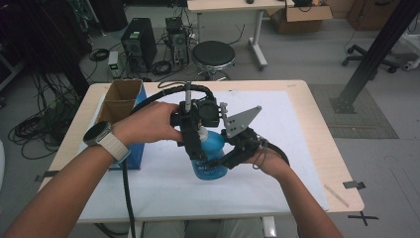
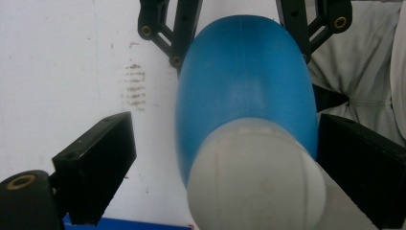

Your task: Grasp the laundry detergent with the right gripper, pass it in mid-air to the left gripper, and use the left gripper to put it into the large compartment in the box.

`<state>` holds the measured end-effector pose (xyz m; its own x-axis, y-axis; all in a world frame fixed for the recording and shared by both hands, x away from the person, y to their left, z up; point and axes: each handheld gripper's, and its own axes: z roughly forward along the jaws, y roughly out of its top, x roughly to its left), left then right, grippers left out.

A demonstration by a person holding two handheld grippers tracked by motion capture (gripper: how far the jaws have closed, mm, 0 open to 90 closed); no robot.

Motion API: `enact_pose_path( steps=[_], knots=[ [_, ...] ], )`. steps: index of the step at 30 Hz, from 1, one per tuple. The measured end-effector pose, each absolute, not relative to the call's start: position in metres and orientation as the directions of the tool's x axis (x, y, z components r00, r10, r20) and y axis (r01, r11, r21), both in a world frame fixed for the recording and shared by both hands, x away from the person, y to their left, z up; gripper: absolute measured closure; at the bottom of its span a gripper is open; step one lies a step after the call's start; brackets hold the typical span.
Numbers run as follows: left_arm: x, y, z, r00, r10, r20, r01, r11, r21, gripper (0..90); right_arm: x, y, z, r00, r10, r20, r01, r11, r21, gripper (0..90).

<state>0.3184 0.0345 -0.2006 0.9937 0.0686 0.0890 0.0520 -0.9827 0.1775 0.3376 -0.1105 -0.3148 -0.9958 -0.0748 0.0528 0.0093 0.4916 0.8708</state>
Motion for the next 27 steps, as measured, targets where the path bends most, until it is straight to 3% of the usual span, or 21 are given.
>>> enact_pose_path(
  steps=[8, 27],
  knots=[
    [0.3166, 0.0345, -0.2025, 0.996, 0.047, 0.077, 0.033, -0.984, 0.177, 20.5, 0.3374, -0.1099, -0.3152, -0.996, -0.072, 0.055, 0.013, 0.493, 0.870, 44.2],
    [0.3143, 0.0343, -0.2024, 0.997, 0.030, 0.077, 0.016, -0.983, 0.182, 31.7, 0.3369, -0.1087, -0.3168, -0.996, -0.073, 0.058, 0.015, 0.494, 0.869, 44.2]
  ],
)
